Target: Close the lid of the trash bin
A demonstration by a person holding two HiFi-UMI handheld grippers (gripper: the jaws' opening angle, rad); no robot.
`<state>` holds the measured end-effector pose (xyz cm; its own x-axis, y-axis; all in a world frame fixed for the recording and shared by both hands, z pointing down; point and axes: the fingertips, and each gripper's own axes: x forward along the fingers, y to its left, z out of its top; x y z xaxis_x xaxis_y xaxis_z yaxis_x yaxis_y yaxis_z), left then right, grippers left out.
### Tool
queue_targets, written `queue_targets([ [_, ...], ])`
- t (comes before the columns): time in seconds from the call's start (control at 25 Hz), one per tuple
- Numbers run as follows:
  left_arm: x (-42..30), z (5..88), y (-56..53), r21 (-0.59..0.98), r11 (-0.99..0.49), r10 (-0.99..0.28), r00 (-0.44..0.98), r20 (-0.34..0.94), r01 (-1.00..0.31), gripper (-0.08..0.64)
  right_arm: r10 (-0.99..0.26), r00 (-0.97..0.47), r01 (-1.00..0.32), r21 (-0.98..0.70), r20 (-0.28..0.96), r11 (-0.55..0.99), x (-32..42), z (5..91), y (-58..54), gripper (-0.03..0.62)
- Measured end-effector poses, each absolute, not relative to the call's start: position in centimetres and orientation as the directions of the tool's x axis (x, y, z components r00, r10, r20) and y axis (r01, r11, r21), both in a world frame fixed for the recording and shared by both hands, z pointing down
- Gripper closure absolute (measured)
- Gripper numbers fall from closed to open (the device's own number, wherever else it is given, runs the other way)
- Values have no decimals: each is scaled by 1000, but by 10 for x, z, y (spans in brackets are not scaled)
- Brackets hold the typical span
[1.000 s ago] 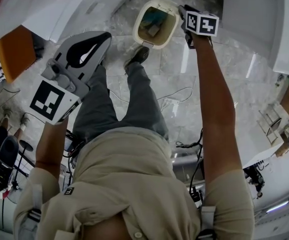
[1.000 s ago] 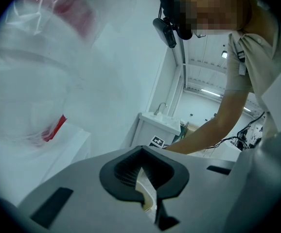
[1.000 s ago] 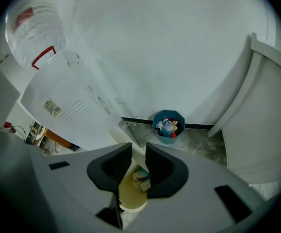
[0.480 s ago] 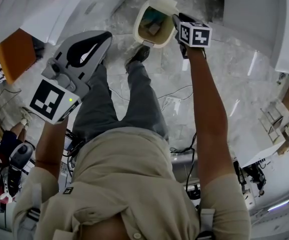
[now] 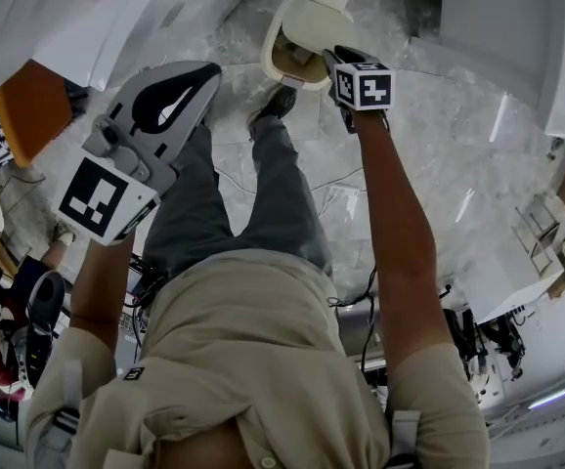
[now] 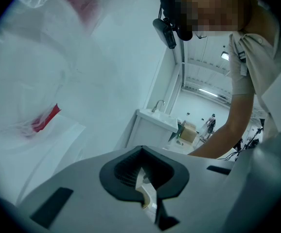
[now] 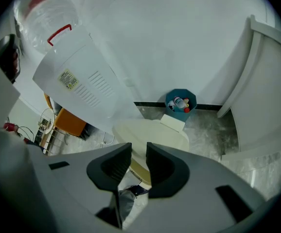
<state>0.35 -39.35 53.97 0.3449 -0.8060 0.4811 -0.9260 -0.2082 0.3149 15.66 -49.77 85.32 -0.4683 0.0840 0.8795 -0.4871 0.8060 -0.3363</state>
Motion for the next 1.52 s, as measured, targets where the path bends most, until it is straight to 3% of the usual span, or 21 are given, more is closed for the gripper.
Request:
queue_targets([
  [0.48, 9, 558, -382, 329, -208, -789, 357, 500, -921, 545, 217, -343, -545, -381, 914, 747, 191, 923, -432, 505],
  [1.52, -12, 630, -366, 349, -177, -728, 361, 582, -920, 545, 291, -213, -597, -360, 933, 717, 206, 1042, -399, 520],
])
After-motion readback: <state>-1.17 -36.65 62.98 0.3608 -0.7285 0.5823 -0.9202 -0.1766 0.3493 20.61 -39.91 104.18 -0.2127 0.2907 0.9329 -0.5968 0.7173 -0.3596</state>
